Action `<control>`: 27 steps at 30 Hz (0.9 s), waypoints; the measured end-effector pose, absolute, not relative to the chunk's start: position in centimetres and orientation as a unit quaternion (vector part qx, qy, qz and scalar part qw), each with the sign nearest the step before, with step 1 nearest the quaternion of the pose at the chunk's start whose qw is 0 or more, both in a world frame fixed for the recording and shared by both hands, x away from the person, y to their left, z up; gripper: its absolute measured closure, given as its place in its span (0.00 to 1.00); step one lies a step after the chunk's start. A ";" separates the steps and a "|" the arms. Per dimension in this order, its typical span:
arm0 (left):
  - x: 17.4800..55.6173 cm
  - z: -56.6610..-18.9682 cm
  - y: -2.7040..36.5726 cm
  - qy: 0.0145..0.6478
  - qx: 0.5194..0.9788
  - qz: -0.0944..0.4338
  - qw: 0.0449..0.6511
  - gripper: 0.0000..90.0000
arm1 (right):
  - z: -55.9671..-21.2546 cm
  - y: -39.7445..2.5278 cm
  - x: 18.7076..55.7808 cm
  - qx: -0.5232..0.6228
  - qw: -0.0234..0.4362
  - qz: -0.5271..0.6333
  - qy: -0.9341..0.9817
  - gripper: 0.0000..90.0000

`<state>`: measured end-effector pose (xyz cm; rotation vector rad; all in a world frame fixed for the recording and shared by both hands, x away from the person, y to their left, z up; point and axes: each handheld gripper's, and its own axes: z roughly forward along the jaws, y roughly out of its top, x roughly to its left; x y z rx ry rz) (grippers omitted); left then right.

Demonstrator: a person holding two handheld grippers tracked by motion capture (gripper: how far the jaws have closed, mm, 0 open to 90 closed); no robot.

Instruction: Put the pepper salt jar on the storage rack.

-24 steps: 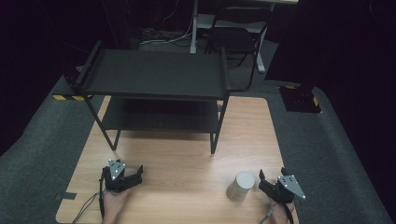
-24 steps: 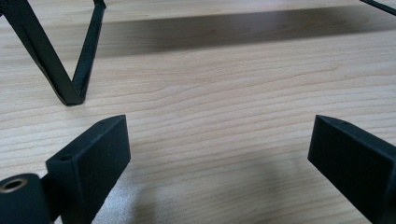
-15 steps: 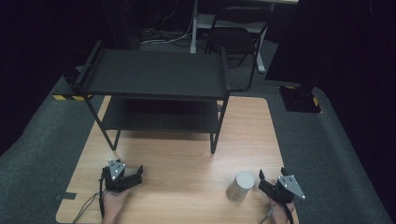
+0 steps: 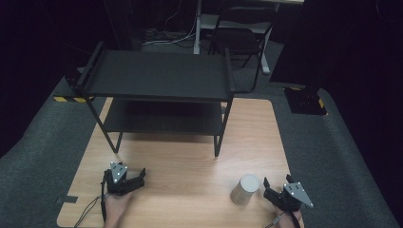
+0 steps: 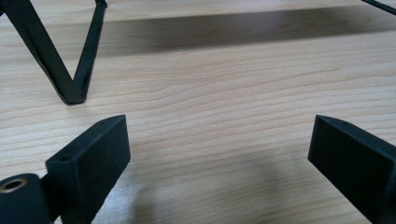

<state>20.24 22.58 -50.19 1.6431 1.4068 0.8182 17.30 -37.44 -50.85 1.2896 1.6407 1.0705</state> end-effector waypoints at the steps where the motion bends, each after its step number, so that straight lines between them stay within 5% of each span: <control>1: 20.2 -50.2 22.6 0.557 0.650 0.324 0.403 0.06 | -50.7 -37.8 17.0 0.507 0.379 0.423 0.649 0.12; 13: 20.2 -50.2 22.5 0.556 0.651 0.325 0.402 0.06 | -50.0 -39.9 13.1 0.462 0.302 0.468 0.690 0.09; 27: 20.3 -50.1 22.5 0.557 0.652 0.324 0.401 0.06 | -49.4 -37.2 15.5 0.383 0.245 0.512 0.729 0.09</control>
